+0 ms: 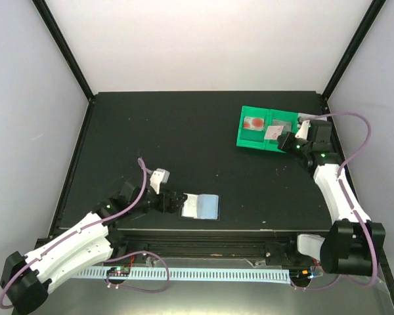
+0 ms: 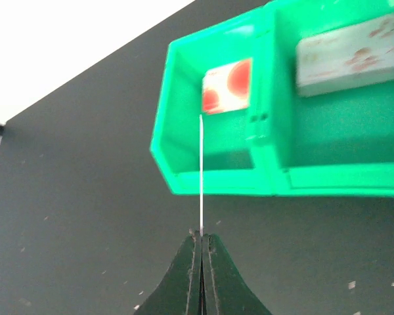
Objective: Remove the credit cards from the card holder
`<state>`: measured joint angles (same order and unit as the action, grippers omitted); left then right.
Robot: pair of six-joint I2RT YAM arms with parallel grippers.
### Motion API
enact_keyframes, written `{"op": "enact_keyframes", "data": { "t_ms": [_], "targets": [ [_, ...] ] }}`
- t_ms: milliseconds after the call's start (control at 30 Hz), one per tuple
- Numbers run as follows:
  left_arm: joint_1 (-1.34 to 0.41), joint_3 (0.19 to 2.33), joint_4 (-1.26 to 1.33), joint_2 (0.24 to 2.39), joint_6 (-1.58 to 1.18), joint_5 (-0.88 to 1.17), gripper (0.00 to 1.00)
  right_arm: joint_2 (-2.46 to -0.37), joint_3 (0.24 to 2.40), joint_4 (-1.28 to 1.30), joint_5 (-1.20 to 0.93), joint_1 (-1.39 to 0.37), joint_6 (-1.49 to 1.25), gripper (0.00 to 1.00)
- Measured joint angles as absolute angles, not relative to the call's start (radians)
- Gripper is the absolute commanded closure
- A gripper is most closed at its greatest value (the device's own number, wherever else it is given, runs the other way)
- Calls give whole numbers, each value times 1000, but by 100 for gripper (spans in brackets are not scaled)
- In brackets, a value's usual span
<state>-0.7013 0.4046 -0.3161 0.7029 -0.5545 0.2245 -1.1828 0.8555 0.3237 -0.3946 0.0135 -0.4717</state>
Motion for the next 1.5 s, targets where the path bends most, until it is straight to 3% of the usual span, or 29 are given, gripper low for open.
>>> {"op": "enact_keyframes", "data": {
  "t_ms": [300,767,1500],
  "targets": [
    [-701,364,-306,683,-545,226,1,-1351,1018,370,-355,165,-364,99],
    [-701,347,-265,654,-570,201,1,-1676,1218,389,-357,179,-272,99],
    [-701,382,-259,745,-616,160,1,-1993,1541,499,-477,197,-215,99]
  ]
}}
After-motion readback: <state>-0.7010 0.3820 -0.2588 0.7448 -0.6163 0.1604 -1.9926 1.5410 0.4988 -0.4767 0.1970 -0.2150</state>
